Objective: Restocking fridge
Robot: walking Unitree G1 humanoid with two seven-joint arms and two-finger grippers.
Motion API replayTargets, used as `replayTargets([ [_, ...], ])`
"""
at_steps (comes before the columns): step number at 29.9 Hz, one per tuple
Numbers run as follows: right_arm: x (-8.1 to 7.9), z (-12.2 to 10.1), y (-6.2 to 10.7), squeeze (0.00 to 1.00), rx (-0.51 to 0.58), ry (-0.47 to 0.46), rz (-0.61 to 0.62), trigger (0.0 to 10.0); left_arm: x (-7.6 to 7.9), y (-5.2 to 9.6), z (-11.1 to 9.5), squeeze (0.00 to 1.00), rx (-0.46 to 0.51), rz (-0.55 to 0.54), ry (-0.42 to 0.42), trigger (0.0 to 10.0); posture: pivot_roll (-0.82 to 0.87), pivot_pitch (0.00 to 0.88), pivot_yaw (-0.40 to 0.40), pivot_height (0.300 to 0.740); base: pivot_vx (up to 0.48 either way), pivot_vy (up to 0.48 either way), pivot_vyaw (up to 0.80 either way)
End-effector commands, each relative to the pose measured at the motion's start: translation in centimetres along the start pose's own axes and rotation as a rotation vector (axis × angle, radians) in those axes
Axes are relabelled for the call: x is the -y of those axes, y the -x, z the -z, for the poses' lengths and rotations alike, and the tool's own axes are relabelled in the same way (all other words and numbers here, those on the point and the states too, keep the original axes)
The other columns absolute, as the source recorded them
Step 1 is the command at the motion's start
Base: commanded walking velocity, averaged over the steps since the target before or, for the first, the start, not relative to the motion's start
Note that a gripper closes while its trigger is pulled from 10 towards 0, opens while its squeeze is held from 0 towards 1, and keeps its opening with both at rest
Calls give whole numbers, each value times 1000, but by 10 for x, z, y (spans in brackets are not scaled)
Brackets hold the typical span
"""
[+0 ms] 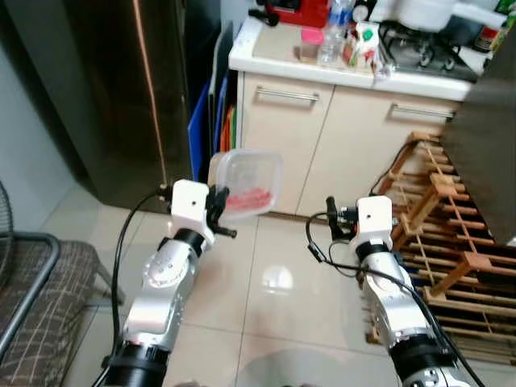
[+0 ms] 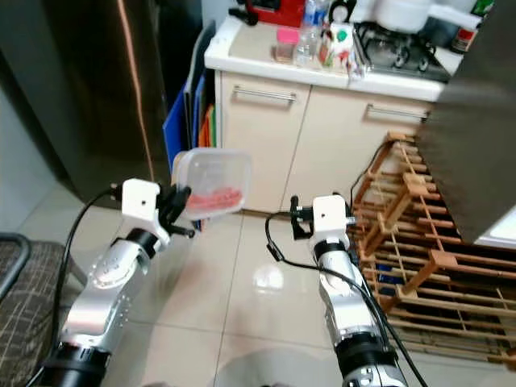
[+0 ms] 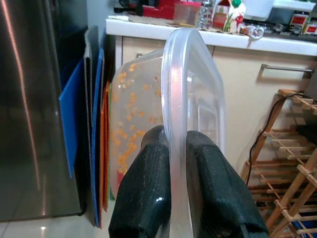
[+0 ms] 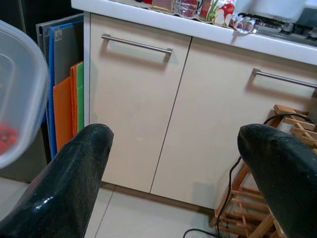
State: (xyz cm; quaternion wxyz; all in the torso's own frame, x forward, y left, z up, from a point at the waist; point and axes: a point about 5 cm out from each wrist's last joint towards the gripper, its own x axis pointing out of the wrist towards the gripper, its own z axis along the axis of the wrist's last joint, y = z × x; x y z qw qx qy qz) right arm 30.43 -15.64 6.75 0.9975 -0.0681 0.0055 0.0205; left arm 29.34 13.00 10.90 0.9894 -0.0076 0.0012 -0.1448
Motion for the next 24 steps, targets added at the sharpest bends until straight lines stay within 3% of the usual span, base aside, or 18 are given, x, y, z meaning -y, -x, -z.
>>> replayTargets([
  [1, 3, 2, 1, 0, -3, -2, 5, 10000, 6, -2, -13, 0, 69, 31, -3, 10000, -7, 0, -55, 740, 0, -480, 0],
  [18, 8, 4, 1, 0, -11, 5, 11, 10000, 9, 1, -14, 0, 84, 57, -6, 10000, -10, 0, -58, 740, 0, -480, 0],
  [24, 13, 7, 1, 0, -24, 11, 27, 10000, 21, 1, -15, 0, 92, 150, -54, 10000, -11, 0, -53, 740, 0, -480, 0],
])
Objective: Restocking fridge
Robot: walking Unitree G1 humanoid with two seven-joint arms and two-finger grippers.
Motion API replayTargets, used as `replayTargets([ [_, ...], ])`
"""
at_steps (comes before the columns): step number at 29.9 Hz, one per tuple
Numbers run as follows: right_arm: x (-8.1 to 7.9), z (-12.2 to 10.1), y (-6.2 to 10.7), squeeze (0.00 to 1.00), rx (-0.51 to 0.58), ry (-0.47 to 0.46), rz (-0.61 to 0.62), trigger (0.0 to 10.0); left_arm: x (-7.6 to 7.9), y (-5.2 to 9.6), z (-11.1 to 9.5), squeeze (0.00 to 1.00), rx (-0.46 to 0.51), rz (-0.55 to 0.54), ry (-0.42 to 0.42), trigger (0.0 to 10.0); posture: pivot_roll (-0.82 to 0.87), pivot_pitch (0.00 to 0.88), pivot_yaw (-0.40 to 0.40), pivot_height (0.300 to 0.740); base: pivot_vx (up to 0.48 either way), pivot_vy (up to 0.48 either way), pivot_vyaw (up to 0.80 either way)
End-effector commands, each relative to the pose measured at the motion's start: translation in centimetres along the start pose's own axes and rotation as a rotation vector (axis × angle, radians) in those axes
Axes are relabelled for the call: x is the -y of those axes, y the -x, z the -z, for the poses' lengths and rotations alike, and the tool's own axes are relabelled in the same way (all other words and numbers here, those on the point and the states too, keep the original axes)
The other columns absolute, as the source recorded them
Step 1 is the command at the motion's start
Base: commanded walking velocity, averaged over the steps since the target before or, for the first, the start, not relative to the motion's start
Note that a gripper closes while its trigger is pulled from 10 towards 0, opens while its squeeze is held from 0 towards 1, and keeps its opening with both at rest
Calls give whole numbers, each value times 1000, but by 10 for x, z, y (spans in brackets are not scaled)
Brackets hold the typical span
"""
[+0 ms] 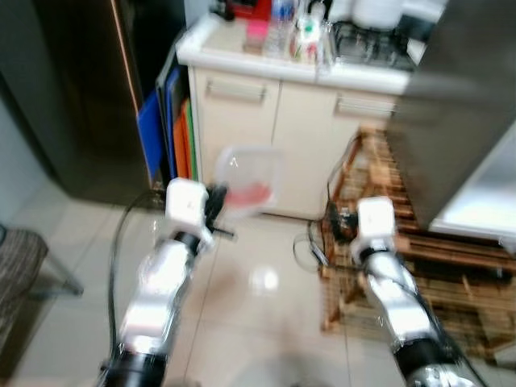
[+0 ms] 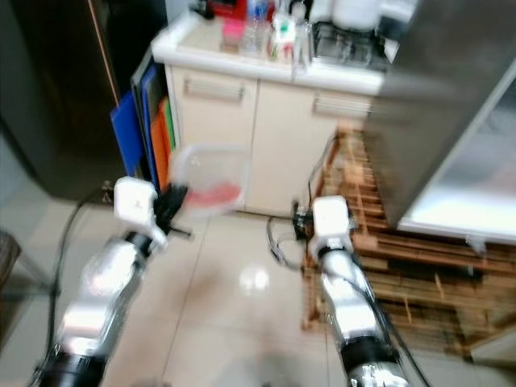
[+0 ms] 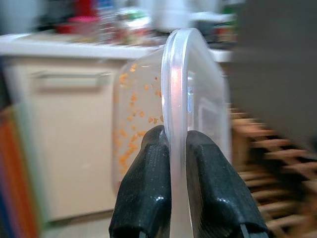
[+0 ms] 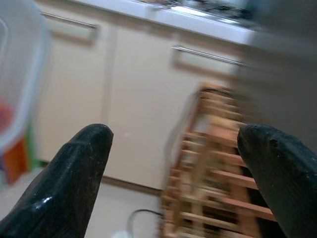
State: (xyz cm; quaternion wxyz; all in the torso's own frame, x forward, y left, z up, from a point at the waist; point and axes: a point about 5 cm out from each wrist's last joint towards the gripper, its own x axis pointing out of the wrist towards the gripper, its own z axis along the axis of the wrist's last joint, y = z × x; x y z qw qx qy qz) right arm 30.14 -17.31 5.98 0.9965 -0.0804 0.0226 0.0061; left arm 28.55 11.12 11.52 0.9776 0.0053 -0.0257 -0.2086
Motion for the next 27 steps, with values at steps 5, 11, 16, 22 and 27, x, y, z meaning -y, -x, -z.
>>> replayTargets([
  [5, 5, -4, -5, 0, 12, -14, 27, 10000, -3, -4, -10, 0, 40, 15, -17, 10000, -16, 0, -49, 740, 0, -480, 0],
  [11, 5, -2, -2, 0, 16, -7, 27, 10000, -6, -5, -7, 0, 28, 18, -27, 10000, -20, 0, -49, 740, 0, -480, 0],
  [16, 3, -3, 1, 0, 38, -16, 33, 10000, -7, -7, -7, 0, 26, 14, -22, 10000, -22, 0, -47, 740, 0, -480, 0],
  [22, 3, -5, 2, 0, 51, -17, 38, 10000, -7, -9, -8, 0, 26, 16, -21, 10000, -28, 0, -44, 740, 0, -480, 0],
  [27, 3, -5, 3, 0, 48, -17, 40, 10000, -13, -12, -10, 0, 25, -16, -20, 10000, -28, 0, -46, 740, 0, -301, 0],
])
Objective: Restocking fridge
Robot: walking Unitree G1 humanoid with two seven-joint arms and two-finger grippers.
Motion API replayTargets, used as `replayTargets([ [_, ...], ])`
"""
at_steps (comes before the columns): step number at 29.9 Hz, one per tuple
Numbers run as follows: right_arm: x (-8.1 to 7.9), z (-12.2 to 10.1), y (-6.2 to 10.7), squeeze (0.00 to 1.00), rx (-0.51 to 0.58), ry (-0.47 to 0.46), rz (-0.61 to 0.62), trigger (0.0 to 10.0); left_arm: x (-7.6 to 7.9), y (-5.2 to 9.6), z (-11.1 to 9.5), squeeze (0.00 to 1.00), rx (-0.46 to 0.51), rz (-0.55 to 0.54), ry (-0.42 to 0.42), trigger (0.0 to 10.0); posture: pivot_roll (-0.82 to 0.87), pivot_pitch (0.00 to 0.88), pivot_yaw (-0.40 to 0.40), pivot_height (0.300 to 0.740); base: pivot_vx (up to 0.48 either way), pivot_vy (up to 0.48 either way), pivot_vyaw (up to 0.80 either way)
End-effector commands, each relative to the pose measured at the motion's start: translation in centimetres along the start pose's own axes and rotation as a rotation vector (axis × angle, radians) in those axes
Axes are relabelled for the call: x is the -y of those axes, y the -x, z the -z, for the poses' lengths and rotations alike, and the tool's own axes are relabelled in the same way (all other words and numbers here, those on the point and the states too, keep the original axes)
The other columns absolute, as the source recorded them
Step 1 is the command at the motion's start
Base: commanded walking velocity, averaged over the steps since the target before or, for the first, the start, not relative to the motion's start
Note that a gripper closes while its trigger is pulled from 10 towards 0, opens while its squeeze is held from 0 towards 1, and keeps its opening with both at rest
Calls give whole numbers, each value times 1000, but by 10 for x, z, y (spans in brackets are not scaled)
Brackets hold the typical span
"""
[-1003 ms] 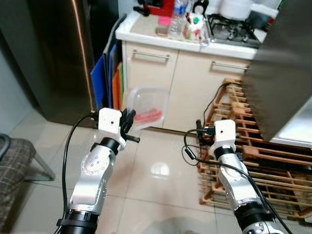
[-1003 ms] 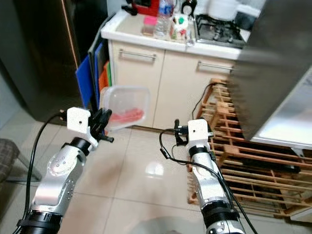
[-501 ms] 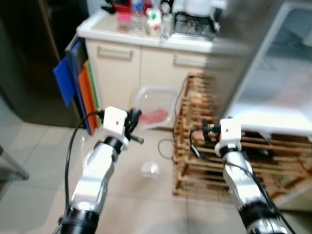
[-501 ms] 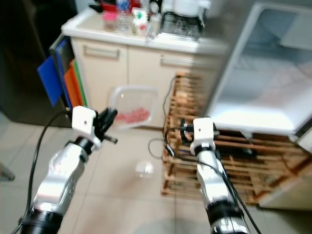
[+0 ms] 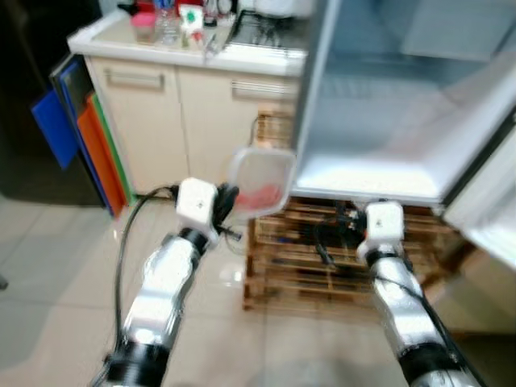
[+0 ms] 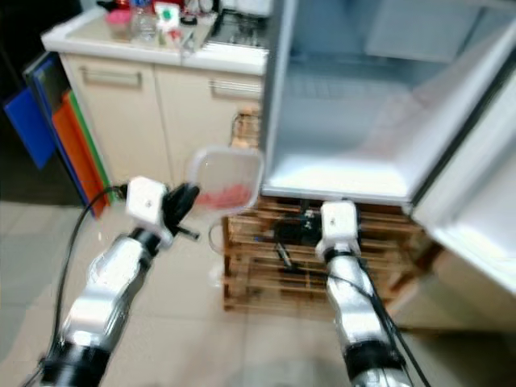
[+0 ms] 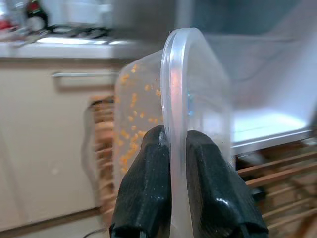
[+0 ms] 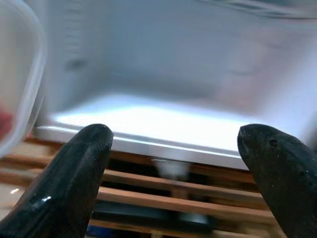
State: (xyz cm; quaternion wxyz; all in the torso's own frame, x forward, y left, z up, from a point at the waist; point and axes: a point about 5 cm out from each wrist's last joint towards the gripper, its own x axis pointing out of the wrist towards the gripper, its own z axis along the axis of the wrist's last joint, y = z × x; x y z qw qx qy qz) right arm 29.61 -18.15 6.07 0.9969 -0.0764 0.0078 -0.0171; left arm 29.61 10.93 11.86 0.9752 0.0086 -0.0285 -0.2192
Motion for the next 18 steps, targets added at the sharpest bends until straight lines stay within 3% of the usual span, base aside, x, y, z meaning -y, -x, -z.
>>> replayTargets([
  [1, -6, -5, -2, 0, 21, -10, -10, 10000, -11, -2, -7, 0, 23, -39, -15, 10000, -29, 0, -46, 740, 0, 0, 0],
  [16, -4, -5, 0, 0, 18, -9, -12, 10000, 4, -17, -21, 0, 65, 49, -38, 10000, -46, 0, -48, 740, 0, 0, 0],
  [18, -4, -5, -1, 0, 20, -9, -13, 10000, 1, -18, -20, 0, 55, 24, -16, 10000, -46, 0, -48, 740, 0, -426, 0],
])
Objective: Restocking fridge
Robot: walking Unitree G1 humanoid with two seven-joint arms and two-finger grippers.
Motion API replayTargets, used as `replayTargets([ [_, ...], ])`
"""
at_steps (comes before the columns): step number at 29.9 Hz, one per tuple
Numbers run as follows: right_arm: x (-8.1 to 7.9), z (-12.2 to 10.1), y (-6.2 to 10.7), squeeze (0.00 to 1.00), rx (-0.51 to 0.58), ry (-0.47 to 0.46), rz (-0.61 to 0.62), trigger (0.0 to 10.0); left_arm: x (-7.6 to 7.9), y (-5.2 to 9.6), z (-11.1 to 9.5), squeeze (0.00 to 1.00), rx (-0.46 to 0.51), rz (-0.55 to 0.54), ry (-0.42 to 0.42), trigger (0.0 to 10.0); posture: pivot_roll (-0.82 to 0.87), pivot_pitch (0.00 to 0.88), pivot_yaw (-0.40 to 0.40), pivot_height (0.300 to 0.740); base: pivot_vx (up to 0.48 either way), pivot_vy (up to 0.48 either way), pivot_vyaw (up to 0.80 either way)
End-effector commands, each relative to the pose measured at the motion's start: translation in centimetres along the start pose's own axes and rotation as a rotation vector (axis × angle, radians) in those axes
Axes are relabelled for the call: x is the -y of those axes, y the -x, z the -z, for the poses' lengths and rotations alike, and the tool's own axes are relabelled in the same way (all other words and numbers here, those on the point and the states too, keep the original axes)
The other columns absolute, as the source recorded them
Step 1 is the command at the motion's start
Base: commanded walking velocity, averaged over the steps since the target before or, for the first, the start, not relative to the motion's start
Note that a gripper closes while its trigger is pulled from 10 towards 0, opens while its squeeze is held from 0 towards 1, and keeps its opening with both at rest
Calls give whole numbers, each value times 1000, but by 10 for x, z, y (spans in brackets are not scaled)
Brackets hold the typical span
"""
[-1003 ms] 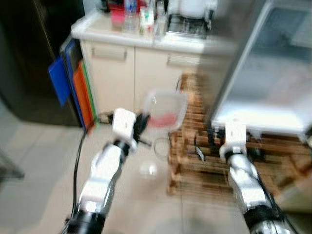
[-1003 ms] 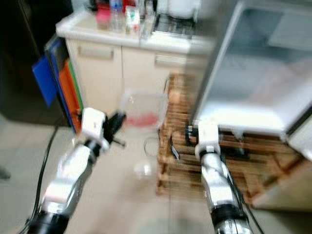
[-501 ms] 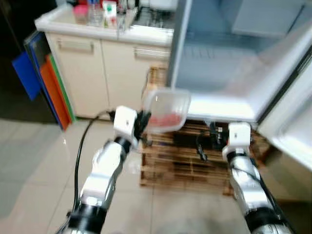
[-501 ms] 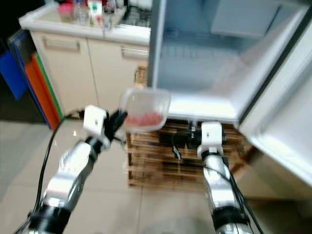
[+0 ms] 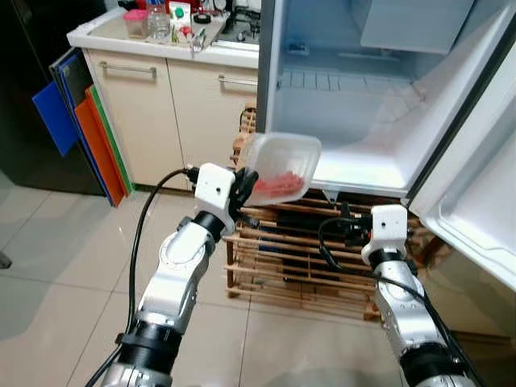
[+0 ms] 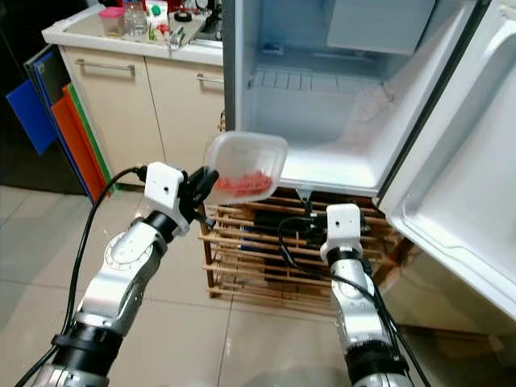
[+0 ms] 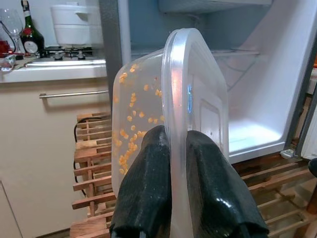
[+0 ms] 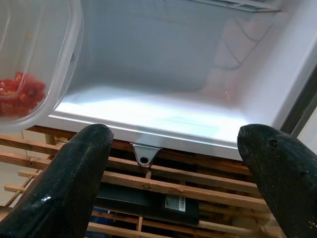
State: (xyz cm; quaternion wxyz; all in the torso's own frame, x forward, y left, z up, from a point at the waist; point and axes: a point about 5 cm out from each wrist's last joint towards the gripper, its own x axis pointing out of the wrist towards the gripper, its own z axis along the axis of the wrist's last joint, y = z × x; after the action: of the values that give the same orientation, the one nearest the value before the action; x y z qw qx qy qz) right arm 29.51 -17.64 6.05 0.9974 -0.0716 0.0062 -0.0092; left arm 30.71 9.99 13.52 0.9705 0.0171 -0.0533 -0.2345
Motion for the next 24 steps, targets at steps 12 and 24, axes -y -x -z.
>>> replayTargets([
  [12, -1, -5, -2, 0, 16, 2, -1, 10000, -11, -2, 0, 0, -11, -53, 0, 10000, -41, 0, -47, 740, 157, -94, 0],
  [24, -1, -1, -5, 0, -40, -17, 15, 10000, -14, -3, 0, 0, -17, -52, -13, 10000, -37, 0, -43, 710, 0, 0, 0],
])
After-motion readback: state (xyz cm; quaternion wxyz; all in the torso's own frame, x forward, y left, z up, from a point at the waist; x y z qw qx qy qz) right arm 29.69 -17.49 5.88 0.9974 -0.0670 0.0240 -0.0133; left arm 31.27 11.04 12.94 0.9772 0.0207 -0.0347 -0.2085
